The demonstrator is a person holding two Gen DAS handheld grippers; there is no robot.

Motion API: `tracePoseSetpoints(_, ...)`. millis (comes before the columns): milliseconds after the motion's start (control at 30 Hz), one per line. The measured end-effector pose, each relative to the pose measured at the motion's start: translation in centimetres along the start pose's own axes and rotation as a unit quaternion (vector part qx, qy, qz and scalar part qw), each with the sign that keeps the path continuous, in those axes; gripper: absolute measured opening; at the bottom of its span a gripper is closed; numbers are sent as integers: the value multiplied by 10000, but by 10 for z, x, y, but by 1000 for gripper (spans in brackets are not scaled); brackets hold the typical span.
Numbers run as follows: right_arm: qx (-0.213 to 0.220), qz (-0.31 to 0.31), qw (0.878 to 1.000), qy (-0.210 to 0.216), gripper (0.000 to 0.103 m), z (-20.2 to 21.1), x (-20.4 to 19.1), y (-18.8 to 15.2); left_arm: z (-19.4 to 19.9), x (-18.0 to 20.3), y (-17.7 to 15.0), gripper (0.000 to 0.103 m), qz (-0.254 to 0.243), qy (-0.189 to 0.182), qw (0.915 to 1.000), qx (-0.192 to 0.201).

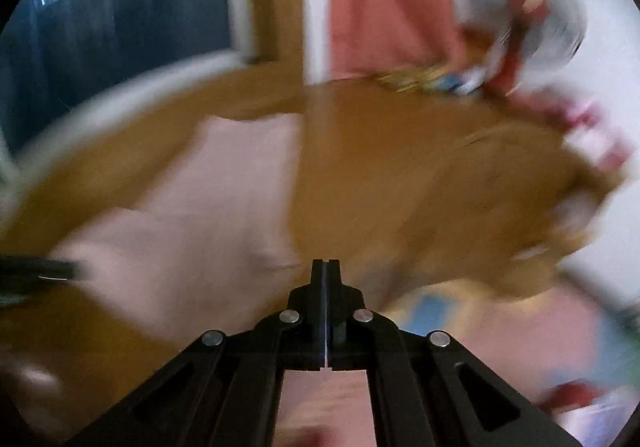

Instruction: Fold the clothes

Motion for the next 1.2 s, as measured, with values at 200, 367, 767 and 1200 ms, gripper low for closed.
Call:
tracePoseSetpoints(200, -405, 962, 9945, 14, 45, -15, -36, -35, 9, 17, 20, 6, -32, -325, 9994, 55)
tracePoseSetpoints(367, -337, 825, 9958, 200, 37, -38, -50, -20, 13, 25, 29, 6, -100, -370, 9992, 100)
tracePoseSetpoints(767, -183, 1989, 9723, -1218, 14, -25, -35, -9, 31, -17, 25, 0, 364, -74, 9989, 280)
tracePoseSetpoints(1200, -237, 670, 9971, 284, 14, -14, -39, 5, 2, 41, -39, 34, -1535, -62, 9881, -58)
Point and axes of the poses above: each gripper's, at about its wrist camera, not at the fingertips, and z roughly against the way its jaws point, x to its right, y to its top, the point moved 3 cm from there along -z, roughly the way its jaws point, and after that the axes turned 7 degrees about -x, right-handed, at the moved point
